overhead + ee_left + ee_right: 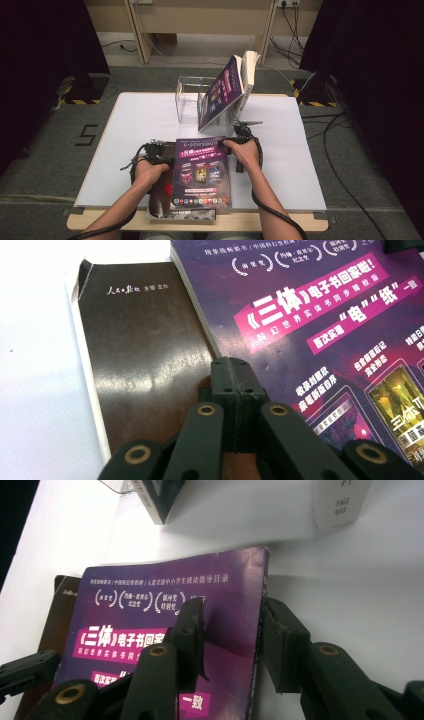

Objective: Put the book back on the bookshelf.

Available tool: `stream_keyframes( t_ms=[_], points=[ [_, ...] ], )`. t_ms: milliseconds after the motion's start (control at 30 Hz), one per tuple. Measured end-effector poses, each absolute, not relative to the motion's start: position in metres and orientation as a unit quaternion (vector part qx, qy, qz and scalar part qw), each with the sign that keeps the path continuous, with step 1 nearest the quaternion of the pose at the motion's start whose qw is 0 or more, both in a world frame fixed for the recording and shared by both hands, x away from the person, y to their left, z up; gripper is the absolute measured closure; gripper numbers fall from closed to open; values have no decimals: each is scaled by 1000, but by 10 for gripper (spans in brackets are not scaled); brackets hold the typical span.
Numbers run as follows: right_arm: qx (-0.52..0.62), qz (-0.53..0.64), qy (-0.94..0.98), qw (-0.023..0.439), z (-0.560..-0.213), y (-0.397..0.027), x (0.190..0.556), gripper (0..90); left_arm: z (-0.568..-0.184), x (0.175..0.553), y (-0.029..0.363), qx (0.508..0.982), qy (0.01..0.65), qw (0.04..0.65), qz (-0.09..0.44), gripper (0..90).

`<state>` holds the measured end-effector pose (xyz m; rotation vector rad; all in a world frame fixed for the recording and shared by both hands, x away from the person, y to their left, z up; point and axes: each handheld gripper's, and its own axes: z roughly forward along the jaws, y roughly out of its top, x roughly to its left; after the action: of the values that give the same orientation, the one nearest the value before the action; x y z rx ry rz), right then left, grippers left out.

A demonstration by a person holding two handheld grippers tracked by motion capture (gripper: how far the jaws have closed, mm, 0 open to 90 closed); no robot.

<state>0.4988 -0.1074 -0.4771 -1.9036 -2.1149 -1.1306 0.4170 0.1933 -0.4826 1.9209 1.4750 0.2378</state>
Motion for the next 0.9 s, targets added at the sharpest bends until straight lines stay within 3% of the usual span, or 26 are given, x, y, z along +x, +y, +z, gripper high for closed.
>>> stream_keyframes(
  t_ms=[233,900],
  points=[
    [-621,-375,-685,64,-475,-109,497,657,-482,418,193,743,568,343,91,898],
    [-616,-365,-696,57,-477,-107,497,644,-481,419,193,749,563,335,93,898]
  ],
)
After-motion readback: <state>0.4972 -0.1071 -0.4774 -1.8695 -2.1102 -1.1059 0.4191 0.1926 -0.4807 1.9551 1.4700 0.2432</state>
